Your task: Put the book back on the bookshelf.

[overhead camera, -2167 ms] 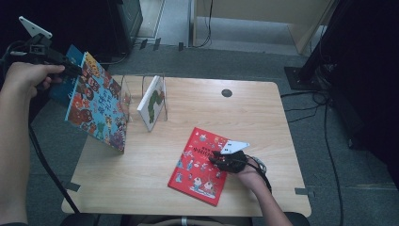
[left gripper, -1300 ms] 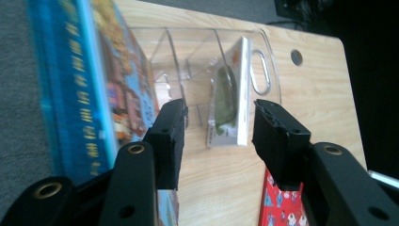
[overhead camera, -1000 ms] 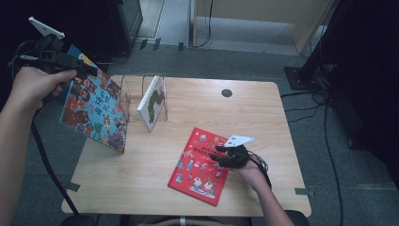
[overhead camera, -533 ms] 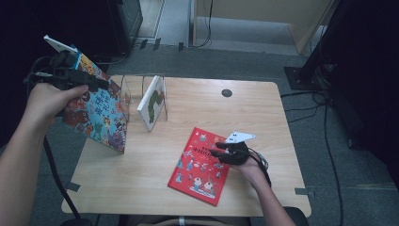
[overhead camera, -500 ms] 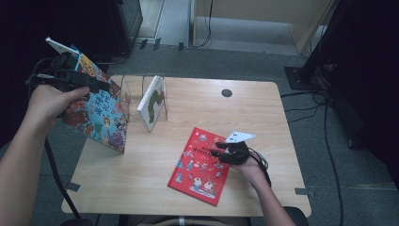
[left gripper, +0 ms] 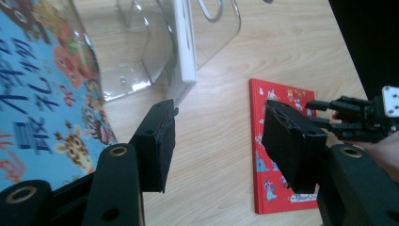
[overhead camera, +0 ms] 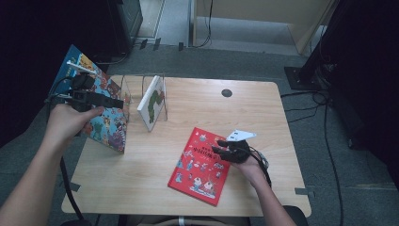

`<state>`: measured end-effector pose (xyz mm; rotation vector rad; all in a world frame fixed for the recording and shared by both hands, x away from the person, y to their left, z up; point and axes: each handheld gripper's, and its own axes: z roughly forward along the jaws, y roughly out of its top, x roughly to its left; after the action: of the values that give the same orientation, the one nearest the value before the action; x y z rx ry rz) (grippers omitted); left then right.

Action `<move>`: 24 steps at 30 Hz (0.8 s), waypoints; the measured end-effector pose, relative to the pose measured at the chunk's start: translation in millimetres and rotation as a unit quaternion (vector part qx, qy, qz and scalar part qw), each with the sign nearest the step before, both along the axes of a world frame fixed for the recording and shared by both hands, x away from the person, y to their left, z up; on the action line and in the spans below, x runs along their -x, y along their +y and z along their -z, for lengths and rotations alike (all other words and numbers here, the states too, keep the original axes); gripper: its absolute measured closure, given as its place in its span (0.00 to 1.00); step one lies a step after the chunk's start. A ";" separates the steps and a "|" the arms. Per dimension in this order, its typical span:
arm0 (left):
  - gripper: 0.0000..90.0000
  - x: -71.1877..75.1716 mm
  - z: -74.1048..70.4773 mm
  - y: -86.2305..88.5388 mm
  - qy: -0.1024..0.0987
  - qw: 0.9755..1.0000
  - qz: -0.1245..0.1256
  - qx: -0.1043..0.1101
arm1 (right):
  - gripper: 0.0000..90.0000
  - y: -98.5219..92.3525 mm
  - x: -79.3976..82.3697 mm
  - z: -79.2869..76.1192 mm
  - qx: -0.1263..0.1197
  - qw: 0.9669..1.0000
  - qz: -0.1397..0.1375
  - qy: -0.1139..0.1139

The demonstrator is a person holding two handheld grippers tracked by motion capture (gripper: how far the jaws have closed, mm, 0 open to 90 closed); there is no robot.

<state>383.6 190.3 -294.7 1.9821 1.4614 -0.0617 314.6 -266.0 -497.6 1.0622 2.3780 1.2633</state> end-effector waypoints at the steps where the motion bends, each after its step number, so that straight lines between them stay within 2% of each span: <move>1: 0.50 1.4 3.0 -1.6 0.000 1.000 0.002 0.001 | 0.66 0.2 0.3 0.0 0.001 1.000 0.000 0.001; 4: 0.50 6.1 13.3 -8.2 -0.001 1.000 0.011 -0.003 | 0.64 -0.1 0.4 0.4 0.004 1.000 -0.002 0.002; 7: 0.50 10.4 22.7 -14.5 -0.001 1.000 0.021 0.008 | 0.64 0.6 0.4 1.3 0.006 1.000 -0.003 0.005; 10: 0.50 14.4 34.5 -22.1 -0.002 1.000 0.027 0.001 | 0.64 1.0 1.0 1.4 0.011 1.000 -0.007 0.001; 14: 0.50 17.5 52.2 -30.0 0.000 0.999 0.035 0.002 | 0.64 0.6 1.7 1.4 0.014 1.000 -0.007 0.003; 17: 0.50 20.0 64.0 -35.6 -0.002 0.999 0.041 -0.009 | 0.64 0.3 2.0 1.4 0.015 1.000 -0.007 0.003; 19: 0.50 20.8 71.8 -38.7 -0.001 0.999 0.046 -0.003 | 0.64 0.2 2.4 1.7 0.016 1.000 -0.009 0.003; 24: 0.50 24.0 90.1 -50.4 -0.002 0.998 0.060 -0.006 | 0.65 1.2 4.4 1.9 0.019 1.000 -0.024 -0.002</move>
<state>359.6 139.8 -384.8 2.0777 1.3413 -0.1004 310.2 -264.8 -499.5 0.9961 2.4289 1.2284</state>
